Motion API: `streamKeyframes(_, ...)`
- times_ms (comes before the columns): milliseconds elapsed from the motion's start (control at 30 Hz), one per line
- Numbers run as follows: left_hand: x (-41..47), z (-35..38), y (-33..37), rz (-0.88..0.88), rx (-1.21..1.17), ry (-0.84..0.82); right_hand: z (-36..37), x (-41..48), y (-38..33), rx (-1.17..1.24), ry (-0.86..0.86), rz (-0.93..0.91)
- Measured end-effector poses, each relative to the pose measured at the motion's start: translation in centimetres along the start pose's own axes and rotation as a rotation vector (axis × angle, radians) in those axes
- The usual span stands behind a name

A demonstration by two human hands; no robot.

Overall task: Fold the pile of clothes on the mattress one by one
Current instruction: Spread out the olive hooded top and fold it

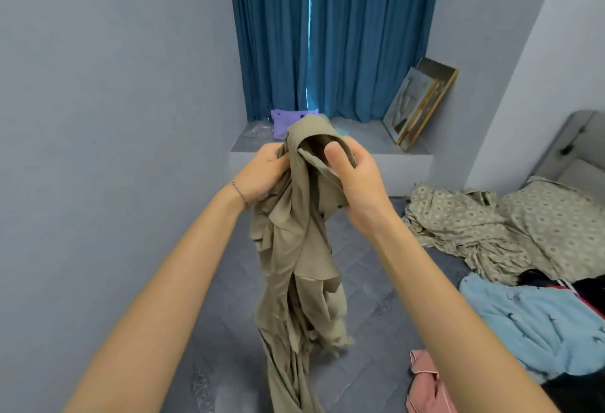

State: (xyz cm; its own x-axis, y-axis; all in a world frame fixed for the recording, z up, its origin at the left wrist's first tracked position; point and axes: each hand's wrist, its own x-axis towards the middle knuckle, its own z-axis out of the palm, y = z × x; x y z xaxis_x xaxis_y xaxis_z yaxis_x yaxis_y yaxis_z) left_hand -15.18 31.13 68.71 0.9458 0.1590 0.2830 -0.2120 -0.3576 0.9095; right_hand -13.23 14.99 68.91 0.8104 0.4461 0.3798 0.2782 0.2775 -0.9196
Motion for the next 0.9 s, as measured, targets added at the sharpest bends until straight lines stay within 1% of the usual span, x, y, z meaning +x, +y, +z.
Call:
streamKeyframes(100, 1.1, 1.2, 1.8, 0.063, -0.025, -0.002, -1.1, 0.8, -2.5, 0.069, 0.133, -0.025)
streamKeyframes(200, 1.6, 2.2, 0.3, 0.066, 0.027, -0.050, -2.6, 1.3, -3.3, 0.082, 0.194, -0.092)
streamKeyframes(267, 1.4, 2.7, -2.4, 0.038, 0.054, -0.076, -3.6, 0.9, -2.1, 0.030, 0.204, -0.088)
streamKeyframes(367, 0.4, 2.6, -6.5, -0.014, 0.074, -0.044, -5.5, -0.7, 1.7, -0.142, 0.200, 0.027)
streamKeyframes(467, 0.0, 2.5, -8.7, -0.046, 0.078, 0.032, -7.9, -3.2, 6.2, -0.377, 0.095, 0.119)
streamKeyframes(567, 0.1, 2.7, -8.4, -0.038, 0.084, 0.045, -9.5, -5.7, 9.8, -0.501, -0.061, 0.253)
streamKeyframes(700, -0.2, 3.5, -7.7, -0.034, 0.132, -0.071, -9.9, -7.7, 12.1, -0.524, -0.129, 0.351)
streamKeyframes(800, -0.3, 4.1, -8.0, -0.052, 0.121, -0.094, -10.0, -8.4, 12.9, -0.466, -0.170, 0.422)
streamKeyframes(900, -0.3, 5.3, -8.6, -0.088, 0.103, -0.093, -9.4, -8.8, 13.3, -0.383, -0.301, 0.540)
